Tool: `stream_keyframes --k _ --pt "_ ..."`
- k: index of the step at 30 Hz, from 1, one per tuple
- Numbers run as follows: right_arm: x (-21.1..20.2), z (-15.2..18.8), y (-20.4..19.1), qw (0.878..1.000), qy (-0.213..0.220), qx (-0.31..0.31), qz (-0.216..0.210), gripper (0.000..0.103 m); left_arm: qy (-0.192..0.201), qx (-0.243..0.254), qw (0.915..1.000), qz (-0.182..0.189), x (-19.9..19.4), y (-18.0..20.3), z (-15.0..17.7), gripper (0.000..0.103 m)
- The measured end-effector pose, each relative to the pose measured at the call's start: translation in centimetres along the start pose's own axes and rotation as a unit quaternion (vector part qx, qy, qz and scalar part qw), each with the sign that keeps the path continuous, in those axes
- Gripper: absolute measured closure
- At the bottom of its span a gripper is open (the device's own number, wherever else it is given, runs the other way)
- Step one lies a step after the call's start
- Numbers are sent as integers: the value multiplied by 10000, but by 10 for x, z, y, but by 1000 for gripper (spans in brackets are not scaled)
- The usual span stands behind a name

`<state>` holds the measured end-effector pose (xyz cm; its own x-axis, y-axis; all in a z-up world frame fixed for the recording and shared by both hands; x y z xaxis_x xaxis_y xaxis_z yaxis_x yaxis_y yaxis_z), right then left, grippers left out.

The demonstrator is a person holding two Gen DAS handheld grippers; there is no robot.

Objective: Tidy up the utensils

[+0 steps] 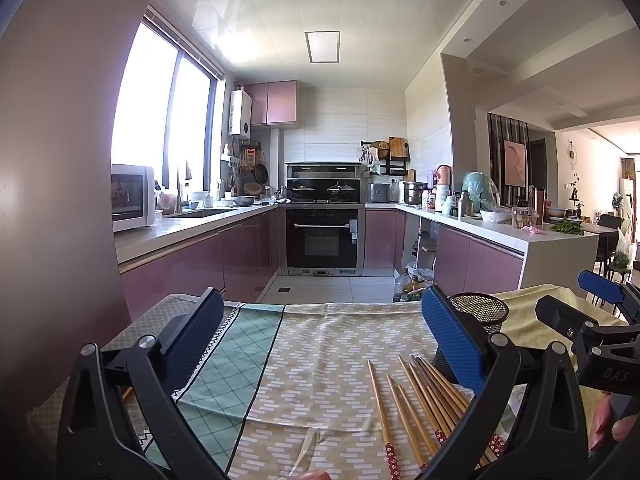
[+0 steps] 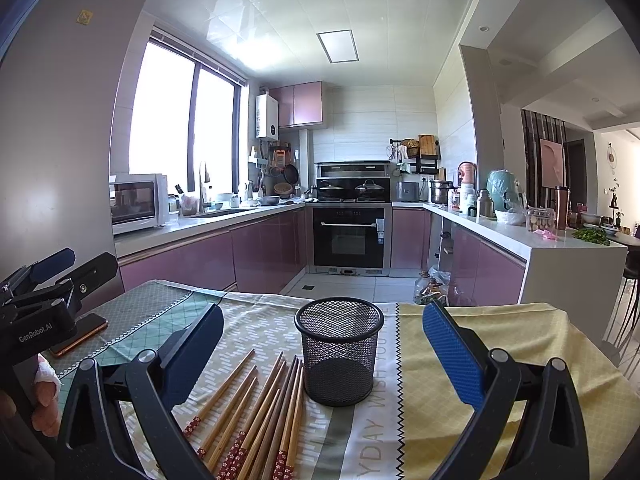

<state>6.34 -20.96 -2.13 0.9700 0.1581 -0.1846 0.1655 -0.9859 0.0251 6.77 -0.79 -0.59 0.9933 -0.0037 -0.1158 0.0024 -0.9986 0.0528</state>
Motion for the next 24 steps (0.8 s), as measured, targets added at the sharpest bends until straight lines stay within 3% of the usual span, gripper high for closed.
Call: stream_keyframes --k 24 --pt "-3 -1 -6 10000 34 7 4 6 -17 -10 10000 26 3 1 7 5"
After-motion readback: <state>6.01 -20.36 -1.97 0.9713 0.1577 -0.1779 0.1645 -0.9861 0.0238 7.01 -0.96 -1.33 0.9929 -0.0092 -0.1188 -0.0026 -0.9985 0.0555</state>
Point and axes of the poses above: each gripper's, at about its wrist camera, not at the fingertips, and x roughly the way its jaws point, y to its right, z to its underside, the point moved 7 cm from there along x, roughly the way its jaws point, and after that the axes turned 4 degrees about -x, right-handed, at the moved point
